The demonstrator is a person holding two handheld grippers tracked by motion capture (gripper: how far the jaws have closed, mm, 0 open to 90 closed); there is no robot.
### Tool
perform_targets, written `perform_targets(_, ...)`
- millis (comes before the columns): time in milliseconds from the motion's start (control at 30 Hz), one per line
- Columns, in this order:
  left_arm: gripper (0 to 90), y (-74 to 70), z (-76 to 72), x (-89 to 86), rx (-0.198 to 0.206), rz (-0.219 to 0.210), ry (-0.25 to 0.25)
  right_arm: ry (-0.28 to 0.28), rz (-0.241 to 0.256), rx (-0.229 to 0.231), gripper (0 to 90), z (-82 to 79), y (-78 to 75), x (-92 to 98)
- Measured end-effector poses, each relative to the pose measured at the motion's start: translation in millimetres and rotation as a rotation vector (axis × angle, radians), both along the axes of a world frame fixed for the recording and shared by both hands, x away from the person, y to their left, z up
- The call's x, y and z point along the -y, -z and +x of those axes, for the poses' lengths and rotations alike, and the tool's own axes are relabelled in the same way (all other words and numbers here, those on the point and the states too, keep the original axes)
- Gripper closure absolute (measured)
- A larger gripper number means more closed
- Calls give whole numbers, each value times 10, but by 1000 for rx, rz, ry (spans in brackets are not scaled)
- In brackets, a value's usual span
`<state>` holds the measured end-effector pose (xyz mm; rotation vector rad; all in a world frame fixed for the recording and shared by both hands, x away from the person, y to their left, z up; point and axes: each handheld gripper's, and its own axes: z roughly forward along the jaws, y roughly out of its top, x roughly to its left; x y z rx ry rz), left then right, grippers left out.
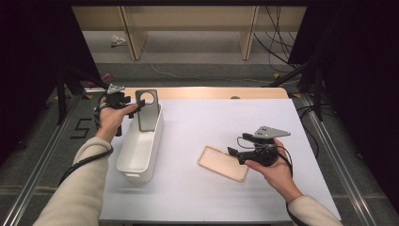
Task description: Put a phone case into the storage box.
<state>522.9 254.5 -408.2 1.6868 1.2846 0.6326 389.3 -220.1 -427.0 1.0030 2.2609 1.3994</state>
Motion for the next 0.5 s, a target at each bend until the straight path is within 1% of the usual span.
perform_targets(67, 226, -28, -47, -17, 7, 2, -5, 2, 1, 3, 161, 1, -1, 0)
perform_targets(133, 147, -51, -116, -29, 7, -2, 1, 4, 1, 5, 161, 3, -7, 6)
perform_targets(200, 168, -67, -205, -46, 12, -7, 38, 8, 1, 2, 161, 10, -13, 17)
perform_targets(300, 177, -84, -344, -82, 22, -13, 54, 16, 3, 3, 161, 20, -18, 34)
perform_targets(333, 143, -88, -388, -91, 22, -14, 53, 20, 3, 4, 161, 23, -20, 39)
perform_targets(400, 100, -96, -480, -108, 23, -17, 72, 23, 3, 7, 161, 28, -28, 51)
perform_targets(433, 77, -106, -528, -117, 23, -23, 71, 25, 2, 10, 161, 33, -30, 57)
perform_targets(500, 39, -127, -634, -125, 38, -42, 75, 29, -1, 11, 161, 41, -36, 72)
